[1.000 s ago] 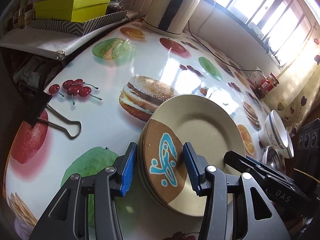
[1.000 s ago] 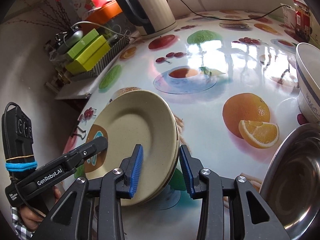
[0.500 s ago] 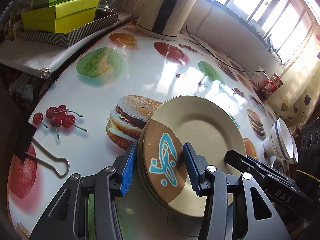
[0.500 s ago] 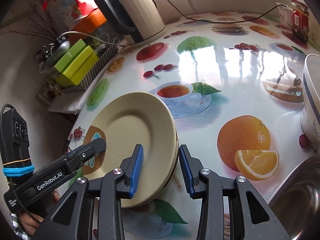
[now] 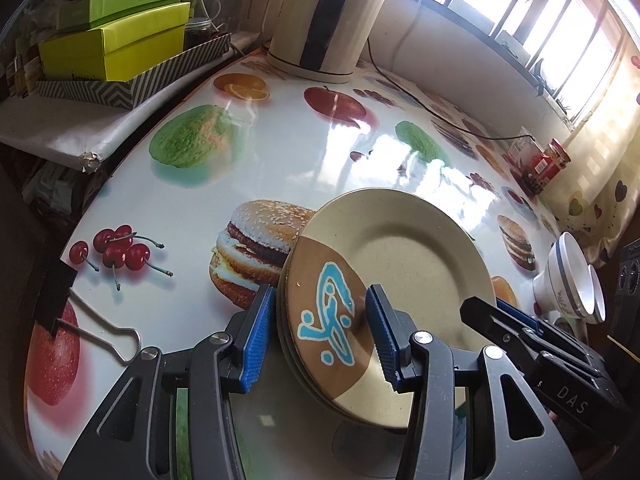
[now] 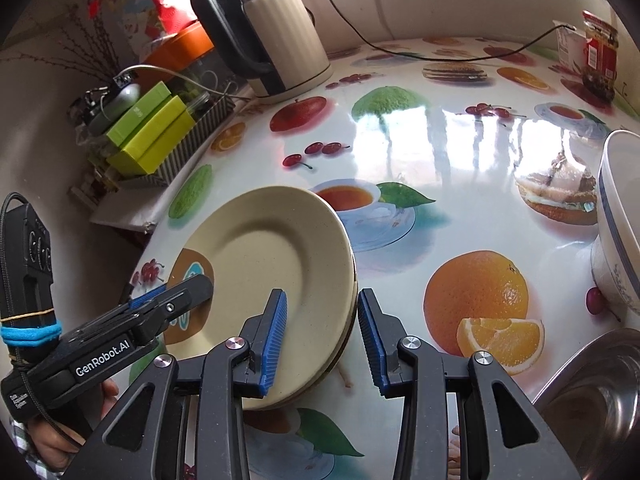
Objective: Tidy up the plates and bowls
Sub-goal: 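Withdraw both open grippers from the rim of the plate stack, then move both grippers toward the steel bowl and white bowls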
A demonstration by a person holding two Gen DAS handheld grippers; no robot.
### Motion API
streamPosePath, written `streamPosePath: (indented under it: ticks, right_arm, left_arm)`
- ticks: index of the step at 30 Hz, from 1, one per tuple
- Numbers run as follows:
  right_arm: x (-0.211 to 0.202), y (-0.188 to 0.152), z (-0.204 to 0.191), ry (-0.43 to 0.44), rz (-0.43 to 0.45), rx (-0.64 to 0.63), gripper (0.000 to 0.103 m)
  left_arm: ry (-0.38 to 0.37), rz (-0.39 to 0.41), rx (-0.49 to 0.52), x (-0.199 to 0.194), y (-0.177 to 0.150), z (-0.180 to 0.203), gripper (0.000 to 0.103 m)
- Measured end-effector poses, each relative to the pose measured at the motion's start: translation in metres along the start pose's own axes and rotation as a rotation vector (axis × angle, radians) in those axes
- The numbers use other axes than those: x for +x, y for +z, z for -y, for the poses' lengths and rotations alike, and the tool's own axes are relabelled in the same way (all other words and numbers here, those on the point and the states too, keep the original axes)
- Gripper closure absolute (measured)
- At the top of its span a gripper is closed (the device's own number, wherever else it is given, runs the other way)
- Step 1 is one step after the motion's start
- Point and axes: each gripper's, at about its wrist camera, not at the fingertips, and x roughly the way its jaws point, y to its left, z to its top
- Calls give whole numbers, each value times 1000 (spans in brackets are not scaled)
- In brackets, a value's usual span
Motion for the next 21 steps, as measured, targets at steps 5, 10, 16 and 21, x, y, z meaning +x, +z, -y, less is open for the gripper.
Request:
streamPosePath:
  ticks: [5,10,16,21]
  right_arm:
    - [-9,-5,-2,-31,21,-21,60]
    - [-19,-15,-4,-50,36,-44,56]
    - [-30,-31,-6,-70,46,-70,52]
    - [-45,-40,-8,-70,65,-74,49]
  left_arm:
    - [50,41,35,-11,-8,7,55]
    - [74,65,67,-24,-18,15,55]
    - [97,103,83,-44,-31,25,55]
    - [107,122,89,-57,-40,31,55]
